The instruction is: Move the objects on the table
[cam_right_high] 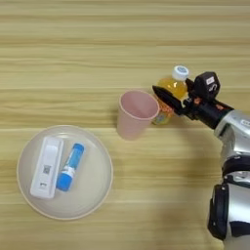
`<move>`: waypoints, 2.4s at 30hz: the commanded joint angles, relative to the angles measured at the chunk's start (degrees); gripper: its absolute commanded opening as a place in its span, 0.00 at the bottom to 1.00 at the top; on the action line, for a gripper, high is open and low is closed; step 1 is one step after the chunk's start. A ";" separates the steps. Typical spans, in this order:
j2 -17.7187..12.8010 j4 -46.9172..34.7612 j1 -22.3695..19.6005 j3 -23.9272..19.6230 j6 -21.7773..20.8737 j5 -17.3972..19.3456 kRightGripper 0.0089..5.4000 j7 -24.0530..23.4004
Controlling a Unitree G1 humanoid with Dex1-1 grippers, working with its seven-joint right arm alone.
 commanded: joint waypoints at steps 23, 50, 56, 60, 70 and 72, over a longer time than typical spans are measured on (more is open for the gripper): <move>8.14 -46.81 -8.70 5.66 10.96 1.70 0.65 -16.50; 25.16 -56.31 -3.76 24.79 24.77 -3.83 0.65 -22.09; 27.33 -53.15 -1.97 26.36 24.22 -4.54 0.65 -22.23; 27.98 -50.51 -1.30 26.80 23.63 -5.28 0.65 -22.23; 29.28 -44.53 0.13 27.64 21.30 -7.28 0.65 -22.08; 29.40 -43.73 0.35 27.77 20.65 -7.69 0.65 -22.06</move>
